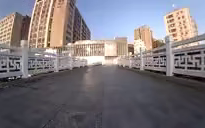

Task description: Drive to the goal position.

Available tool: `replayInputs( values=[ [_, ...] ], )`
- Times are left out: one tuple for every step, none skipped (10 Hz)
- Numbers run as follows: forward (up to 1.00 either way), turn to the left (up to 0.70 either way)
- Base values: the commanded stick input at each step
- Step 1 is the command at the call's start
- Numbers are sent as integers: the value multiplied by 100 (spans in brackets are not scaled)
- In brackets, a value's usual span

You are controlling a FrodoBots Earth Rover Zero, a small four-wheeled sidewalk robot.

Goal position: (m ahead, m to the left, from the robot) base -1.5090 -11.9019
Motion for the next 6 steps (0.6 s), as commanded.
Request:
replayInputs(
  values=[
    [45, 0],
    [45, 0],
    [45, 0],
    [45, 0],
    [45, 0],
    [45, 0]
  ],
)
